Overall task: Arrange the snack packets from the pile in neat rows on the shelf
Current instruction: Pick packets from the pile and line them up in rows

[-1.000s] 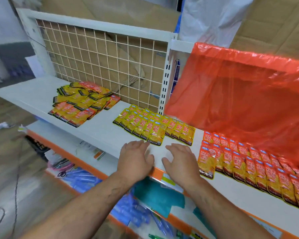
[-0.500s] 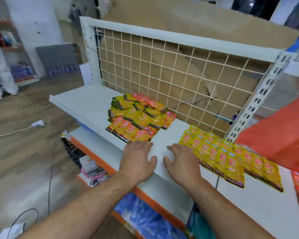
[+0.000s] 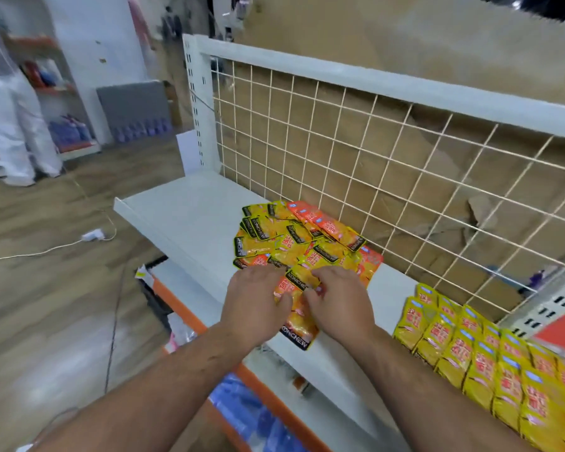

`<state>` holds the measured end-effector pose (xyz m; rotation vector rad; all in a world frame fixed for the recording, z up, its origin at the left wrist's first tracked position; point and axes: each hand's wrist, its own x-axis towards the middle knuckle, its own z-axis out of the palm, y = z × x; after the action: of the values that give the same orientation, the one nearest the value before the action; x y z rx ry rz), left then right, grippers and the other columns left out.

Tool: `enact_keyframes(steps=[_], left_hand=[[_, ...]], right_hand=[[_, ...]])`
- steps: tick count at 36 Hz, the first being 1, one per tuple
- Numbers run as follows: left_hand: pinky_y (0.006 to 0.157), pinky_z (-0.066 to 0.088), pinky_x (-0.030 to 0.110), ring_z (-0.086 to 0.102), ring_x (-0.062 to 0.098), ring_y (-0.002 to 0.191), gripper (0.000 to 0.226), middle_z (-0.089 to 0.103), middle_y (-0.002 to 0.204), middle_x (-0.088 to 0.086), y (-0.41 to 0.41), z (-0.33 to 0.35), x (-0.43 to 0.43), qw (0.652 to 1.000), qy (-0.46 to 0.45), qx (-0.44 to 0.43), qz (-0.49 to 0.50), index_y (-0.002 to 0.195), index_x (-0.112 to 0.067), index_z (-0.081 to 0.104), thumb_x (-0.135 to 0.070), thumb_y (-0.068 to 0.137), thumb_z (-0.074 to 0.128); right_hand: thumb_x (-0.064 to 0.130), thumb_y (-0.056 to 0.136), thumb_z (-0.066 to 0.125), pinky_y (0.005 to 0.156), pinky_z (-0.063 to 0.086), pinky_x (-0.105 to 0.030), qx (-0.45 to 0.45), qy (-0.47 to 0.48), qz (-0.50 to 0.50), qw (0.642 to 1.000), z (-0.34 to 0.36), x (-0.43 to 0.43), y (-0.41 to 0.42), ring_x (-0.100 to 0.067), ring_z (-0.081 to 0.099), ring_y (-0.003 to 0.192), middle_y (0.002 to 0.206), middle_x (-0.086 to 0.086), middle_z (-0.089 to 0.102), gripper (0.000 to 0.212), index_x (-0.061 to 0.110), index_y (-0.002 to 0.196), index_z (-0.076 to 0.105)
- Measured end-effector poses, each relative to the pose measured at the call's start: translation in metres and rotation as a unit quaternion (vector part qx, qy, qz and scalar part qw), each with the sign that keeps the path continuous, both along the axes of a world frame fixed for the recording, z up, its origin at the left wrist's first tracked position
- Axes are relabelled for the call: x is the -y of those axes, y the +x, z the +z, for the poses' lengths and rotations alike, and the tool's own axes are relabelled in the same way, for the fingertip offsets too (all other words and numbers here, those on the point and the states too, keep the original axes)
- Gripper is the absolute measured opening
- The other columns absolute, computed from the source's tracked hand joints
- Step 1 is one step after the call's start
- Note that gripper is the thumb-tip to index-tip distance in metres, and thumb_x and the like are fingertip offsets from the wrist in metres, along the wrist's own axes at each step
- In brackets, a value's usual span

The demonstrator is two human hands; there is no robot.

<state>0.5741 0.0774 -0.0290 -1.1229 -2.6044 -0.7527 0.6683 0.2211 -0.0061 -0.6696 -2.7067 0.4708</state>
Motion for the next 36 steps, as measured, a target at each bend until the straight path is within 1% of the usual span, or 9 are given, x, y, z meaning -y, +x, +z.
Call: enact_keyframes(steps=[8,13,16,19,23,28,32,34,36], left_hand=[[0.093,0.050,0.039,0.060,0.028,0.108,0.048,0.069,0.113,0.000,-0.044,0.008,-0.018,0.999,-0.033,0.023,0.014,0.120,-0.019,0.066,-0.043,0.081,0.054],[0.090,0.048,0.038,0.053,0.025,0.109,0.043,0.066,0.111,0.004,-0.077,0.013,-0.038,0.995,-0.090,0.036,-0.010,0.117,-0.017,0.064,-0.047,0.090,0.052],[0.084,0.049,0.039,0.054,0.025,0.106,0.043,0.061,0.107,0.006,-0.091,0.016,-0.049,0.989,-0.144,0.018,-0.036,0.112,-0.016,0.059,-0.053,0.092,0.049],[0.080,0.049,0.039,0.054,0.026,0.108,0.051,0.059,0.111,0.007,-0.100,0.017,-0.058,0.981,-0.186,-0.008,-0.053,0.121,-0.018,0.054,-0.058,0.091,0.047],[0.078,0.051,0.039,0.055,0.028,0.109,0.055,0.056,0.116,0.009,-0.110,0.017,-0.064,0.979,-0.183,0.026,-0.083,0.128,-0.017,0.046,-0.055,0.088,0.055],[0.070,0.047,0.036,0.060,0.028,0.103,0.058,0.060,0.111,0.008,-0.131,0.018,-0.070,0.980,-0.139,0.103,-0.100,0.114,-0.011,0.044,-0.049,0.080,0.071],[0.062,0.040,0.031,0.064,0.031,0.093,0.041,0.064,0.102,0.009,-0.141,0.021,-0.074,0.977,-0.105,0.156,-0.100,0.107,-0.007,0.046,-0.030,0.082,0.069],[0.060,0.040,0.030,0.065,0.032,0.088,0.032,0.063,0.096,0.009,-0.145,0.023,-0.075,0.971,-0.087,0.199,-0.100,0.101,-0.008,0.047,-0.027,0.083,0.065],[0.052,0.037,0.028,0.065,0.031,0.078,0.021,0.062,0.085,0.009,-0.149,0.024,-0.076,0.961,-0.080,0.240,-0.111,0.085,-0.011,0.048,-0.026,0.083,0.062]], right_hand=[[0.045,0.091,0.053,0.085,0.046,-0.036,0.033,0.020,-0.028,0.999,-0.001,-0.006,-0.040,-0.028,0.056,0.106,0.106,-0.004,0.065,0.032,0.019,0.106,0.065],[0.074,0.084,0.047,0.074,0.049,-0.037,0.112,0.012,-0.117,0.987,0.007,-0.012,-0.058,-0.029,0.064,0.101,0.107,-0.005,0.065,0.063,0.017,0.113,0.051],[0.079,0.080,0.049,0.074,0.049,-0.037,0.150,0.002,-0.156,0.976,0.006,-0.011,-0.064,-0.030,0.065,0.102,0.109,-0.006,0.066,0.073,0.017,0.118,0.043],[0.075,0.078,0.055,0.071,0.048,-0.035,0.158,0.001,-0.188,0.969,0.005,-0.012,-0.069,-0.029,0.066,0.099,0.105,-0.004,0.067,0.072,0.018,0.118,0.039],[0.066,0.076,0.066,0.068,0.044,-0.033,0.153,-0.047,-0.248,0.956,0.008,-0.007,-0.076,-0.029,0.066,0.100,0.104,-0.003,0.069,0.077,0.015,0.125,0.036],[0.047,0.070,0.080,0.072,0.050,-0.036,0.084,-0.166,-0.332,0.925,0.006,-0.002,-0.085,-0.031,0.065,0.099,0.101,-0.003,0.067,0.074,0.015,0.118,0.035],[0.028,0.072,0.084,0.073,0.041,-0.030,-0.005,-0.255,-0.375,0.891,0.007,0.000,-0.086,-0.027,0.059,0.096,0.095,0.001,0.056,0.059,0.014,0.107,0.039],[0.028,0.070,0.084,0.074,0.044,-0.029,-0.027,-0.283,-0.396,0.873,0.006,0.000,-0.087,-0.021,0.059,0.091,0.090,0.003,0.058,0.050,0.010,0.101,0.048],[0.029,0.064,0.086,0.072,0.054,-0.036,-0.059,-0.318,-0.413,0.851,0.005,0.000,-0.089,-0.027,0.067,0.084,0.084,-0.006,0.070,0.040,0.005,0.089,0.066]])
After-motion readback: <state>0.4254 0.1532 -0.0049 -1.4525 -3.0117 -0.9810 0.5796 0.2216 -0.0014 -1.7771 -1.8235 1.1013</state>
